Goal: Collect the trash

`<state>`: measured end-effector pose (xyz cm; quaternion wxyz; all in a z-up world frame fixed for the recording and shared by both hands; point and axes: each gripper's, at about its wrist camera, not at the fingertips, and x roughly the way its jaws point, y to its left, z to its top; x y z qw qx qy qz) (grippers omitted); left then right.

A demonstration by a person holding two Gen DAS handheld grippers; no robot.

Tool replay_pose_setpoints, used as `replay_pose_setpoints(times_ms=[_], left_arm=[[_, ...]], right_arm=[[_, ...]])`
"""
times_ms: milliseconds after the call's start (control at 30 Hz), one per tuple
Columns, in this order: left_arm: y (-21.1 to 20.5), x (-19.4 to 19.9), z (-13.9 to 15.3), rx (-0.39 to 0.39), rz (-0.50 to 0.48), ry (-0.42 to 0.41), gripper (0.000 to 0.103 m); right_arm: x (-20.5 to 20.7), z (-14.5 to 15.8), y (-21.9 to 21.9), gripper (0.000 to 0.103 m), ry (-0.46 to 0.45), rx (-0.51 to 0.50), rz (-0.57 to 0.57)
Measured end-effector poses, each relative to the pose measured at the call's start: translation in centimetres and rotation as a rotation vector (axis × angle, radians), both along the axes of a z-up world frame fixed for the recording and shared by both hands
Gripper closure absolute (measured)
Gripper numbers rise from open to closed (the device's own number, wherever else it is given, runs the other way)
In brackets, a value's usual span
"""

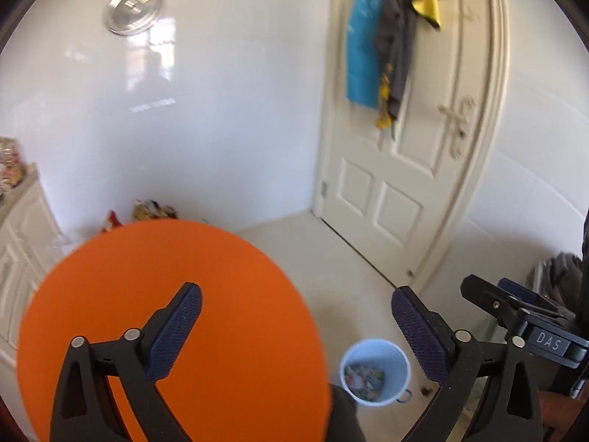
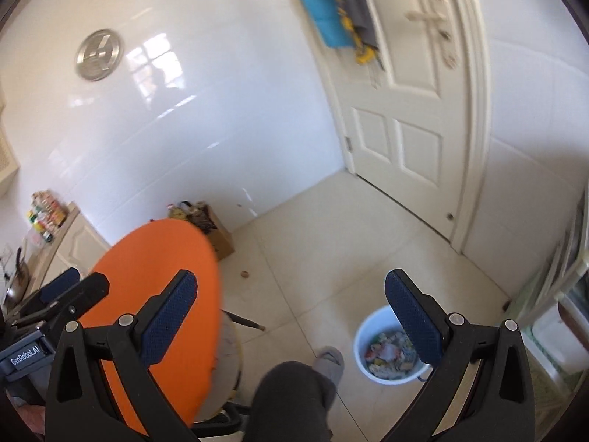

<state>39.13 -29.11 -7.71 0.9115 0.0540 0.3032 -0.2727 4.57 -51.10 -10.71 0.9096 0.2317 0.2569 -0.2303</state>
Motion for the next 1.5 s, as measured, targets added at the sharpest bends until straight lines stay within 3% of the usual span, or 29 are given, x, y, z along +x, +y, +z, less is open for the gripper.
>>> replay_pose_setpoints(times_ms=[200, 467, 600, 800, 900, 1200, 1500], left_arm=[[11.8, -6.6, 4.0, -0.040, 0.168, -0.146, 0.001], [23.1, -19.3, 5.7, -0.060, 0.367, -0.278, 0.001], [25.7, -25.8, 5.4, -0.055, 0.438, -0.316, 0.001], [25.2, -33.5, 3.5, -0.062, 0.508, -0.350, 0.001], [25.3, -35.3, 3.2, -0.078, 0.537, -0.350, 0.001], [25.1, -33.3, 4.5, -0.124, 0.516, -0.303, 0.001], [25.4, -34.2, 5.4, -0.097, 0.541, -0.300, 0.001]], right_arm=[[2.3, 5.0, 9.1, 0.000, -0.086, -0.104, 0.133], [2.3, 8.7, 19.6, 0.000, -0.159, -0.213, 0.288], [1.2, 9.9, 24.0, 0.000, -0.187, -0.258, 0.331], [-0.7, 10.5, 27.3, 0.000, -0.220, -0.288, 0.357], [-1.2, 10.5, 28.4, 0.000, -0.224, -0.310, 0.369], [-2.3, 9.7, 29.6, 0.000, -0.223, -0.335, 0.382], [-2.9, 9.5, 29.3, 0.000, -0.228, -0.346, 0.366]])
